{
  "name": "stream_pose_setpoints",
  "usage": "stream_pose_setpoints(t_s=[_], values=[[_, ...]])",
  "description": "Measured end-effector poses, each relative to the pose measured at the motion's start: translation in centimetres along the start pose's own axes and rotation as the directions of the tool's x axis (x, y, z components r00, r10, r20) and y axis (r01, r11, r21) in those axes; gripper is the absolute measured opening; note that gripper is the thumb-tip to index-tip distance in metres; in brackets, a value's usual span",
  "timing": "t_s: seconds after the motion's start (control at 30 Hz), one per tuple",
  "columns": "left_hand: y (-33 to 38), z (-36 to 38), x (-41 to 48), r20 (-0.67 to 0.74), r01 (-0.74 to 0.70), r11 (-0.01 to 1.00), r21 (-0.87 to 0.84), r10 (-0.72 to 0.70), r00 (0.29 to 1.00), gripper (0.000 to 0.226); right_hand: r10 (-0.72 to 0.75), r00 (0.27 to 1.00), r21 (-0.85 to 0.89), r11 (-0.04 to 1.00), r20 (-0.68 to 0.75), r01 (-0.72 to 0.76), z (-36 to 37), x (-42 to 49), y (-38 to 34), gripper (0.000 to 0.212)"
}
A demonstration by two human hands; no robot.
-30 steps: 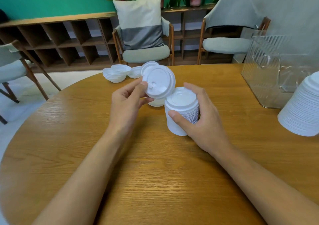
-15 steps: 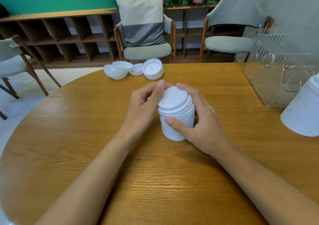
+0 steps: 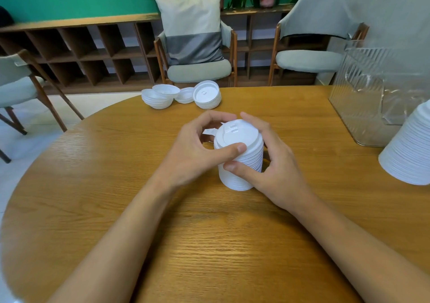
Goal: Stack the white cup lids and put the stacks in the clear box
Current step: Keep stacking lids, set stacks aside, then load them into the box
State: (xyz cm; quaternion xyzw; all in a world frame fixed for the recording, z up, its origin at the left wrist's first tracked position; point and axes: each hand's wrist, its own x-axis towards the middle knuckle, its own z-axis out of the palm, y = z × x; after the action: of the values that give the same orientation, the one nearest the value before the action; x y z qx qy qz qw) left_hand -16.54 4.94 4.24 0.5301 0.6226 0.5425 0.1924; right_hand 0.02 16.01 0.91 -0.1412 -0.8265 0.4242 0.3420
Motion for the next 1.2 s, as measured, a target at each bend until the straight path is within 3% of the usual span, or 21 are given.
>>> stream_pose_setpoints(t_s=[0.3, 0.43, 0.53, 0.6, 0.77, 0.9, 1.03, 1.1, 1.2], values=[[-0.2, 0.2, -0.2, 0.025, -0.009, 1.0, 0.024, 0.009, 1.0, 0.057, 0.04, 0.999, -0.02, 0.999, 0.025, -0.04, 0.1, -0.3, 0.0, 0.087], [-2.6, -0.3, 0.4, -0.121, 0.013, 1.0, 0.008, -0.011, 0.993, 0.037, 0.017, 0.999, -0.07, 0.997, -0.041, -0.02, 0.1, -0.1, 0.3, 0.083], [-5.6, -1.2, 0.9, -0.257, 0.044, 0.958, 0.284, 0.032, 0.966, 0.02, 0.025, 0.993, -0.102, 0.994, -0.114, -0.036, -0.1, -0.1, 0.5, 0.083], [-6.8, -1.3, 1.0, -0.216, 0.001, 0.878, 0.478, 0.117, 0.969, 0.029, 0.03, 0.99, -0.112, 0.993, -0.14, -0.046, -0.2, -0.1, 0.6, 0.084], [-7.5, -1.0, 1.3, -0.155, 0.007, 0.79, 0.614, 0.111, 0.982, 0.033, 0.038, 0.99, -0.134, 0.989, -0.138, -0.057, -0.3, -0.1, 0.8, 0.084], [-7.2, -0.9, 1.2, -0.215, 0.042, 0.785, 0.618, 0.116, 0.97, 0.016, 0.042, 0.989, -0.124, 0.991, -0.14, -0.06, -0.4, -0.1, 0.8, 0.084], [-6.3, -0.8, 1.2, -0.278, 0.05, 0.824, 0.565, 0.132, 0.952, 0.014, 0.047, 0.989, -0.116, 0.991, -0.139, -0.064, -0.3, -0.1, 0.9, 0.083], [-5.4, -0.6, 1.1, -0.323, 0.019, 0.879, 0.476, 0.154, 0.934, 0.015, 0.042, 0.989, -0.117, 0.991, -0.141, -0.059, -0.3, -0.1, 0.9, 0.083], [-3.9, -0.3, 0.9, -0.383, 0.048, 0.974, 0.221, 0.041, 0.923, 0.022, 0.044, 0.989, -0.108, 0.992, -0.143, -0.06, -0.3, 0.0, 0.9, 0.083]])
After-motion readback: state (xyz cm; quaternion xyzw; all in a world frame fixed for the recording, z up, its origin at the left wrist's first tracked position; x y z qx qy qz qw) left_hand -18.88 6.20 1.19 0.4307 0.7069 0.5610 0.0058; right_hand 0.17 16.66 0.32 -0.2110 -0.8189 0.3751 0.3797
